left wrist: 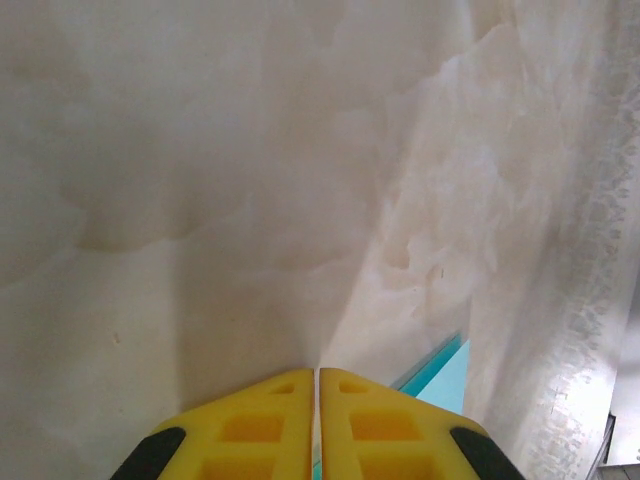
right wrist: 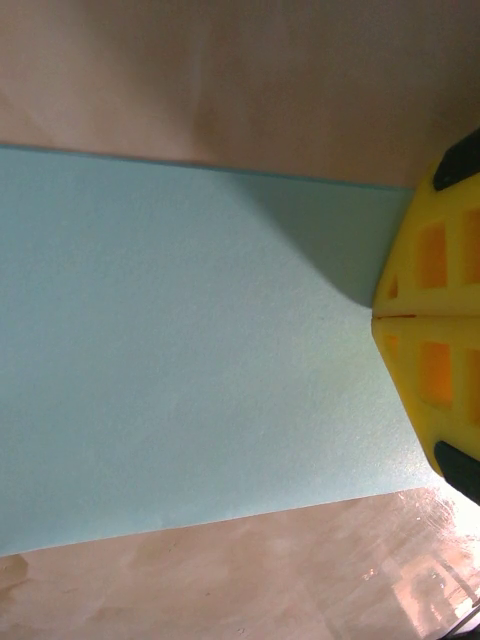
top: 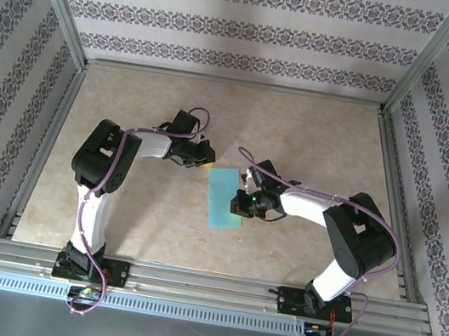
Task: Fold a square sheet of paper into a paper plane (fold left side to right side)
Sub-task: First fold the square sheet of paper in half at the center of the table.
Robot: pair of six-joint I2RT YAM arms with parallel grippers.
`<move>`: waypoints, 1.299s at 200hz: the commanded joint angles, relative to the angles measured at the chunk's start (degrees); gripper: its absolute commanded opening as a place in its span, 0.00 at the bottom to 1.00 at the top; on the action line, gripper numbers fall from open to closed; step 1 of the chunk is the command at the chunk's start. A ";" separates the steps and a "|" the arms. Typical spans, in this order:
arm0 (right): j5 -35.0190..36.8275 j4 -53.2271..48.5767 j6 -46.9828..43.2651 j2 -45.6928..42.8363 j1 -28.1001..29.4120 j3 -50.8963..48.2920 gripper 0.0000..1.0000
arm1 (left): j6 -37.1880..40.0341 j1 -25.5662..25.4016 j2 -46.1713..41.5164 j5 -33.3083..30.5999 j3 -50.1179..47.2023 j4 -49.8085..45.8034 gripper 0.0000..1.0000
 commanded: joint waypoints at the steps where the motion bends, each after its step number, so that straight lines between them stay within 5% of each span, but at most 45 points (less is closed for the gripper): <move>1: 8.67 -7.93 -0.27 2.76 0.18 -3.18 0.00 | 2.59 1.28 2.33 -4.72 1.86 -0.05 0.11; 85: 6.86 -3.28 4.96 0.44 0.28 -3.87 0.00 | 4.58 1.08 -12.38 -8.93 -7.71 -1.02 0.11; 123: 7.35 0.52 10.15 -1.08 0.65 -5.90 0.00 | 1.93 -3.01 -18.41 -8.23 -13.52 -2.88 0.11; 179: 7.53 1.14 10.67 -1.00 1.58 -5.55 0.00 | -4.86 -10.09 -16.13 -6.79 -16.69 2.12 0.11; 260: 7.01 1.50 9.84 -1.29 1.77 -4.86 0.01 | -4.73 -11.81 -11.03 -8.00 -14.25 -0.31 0.11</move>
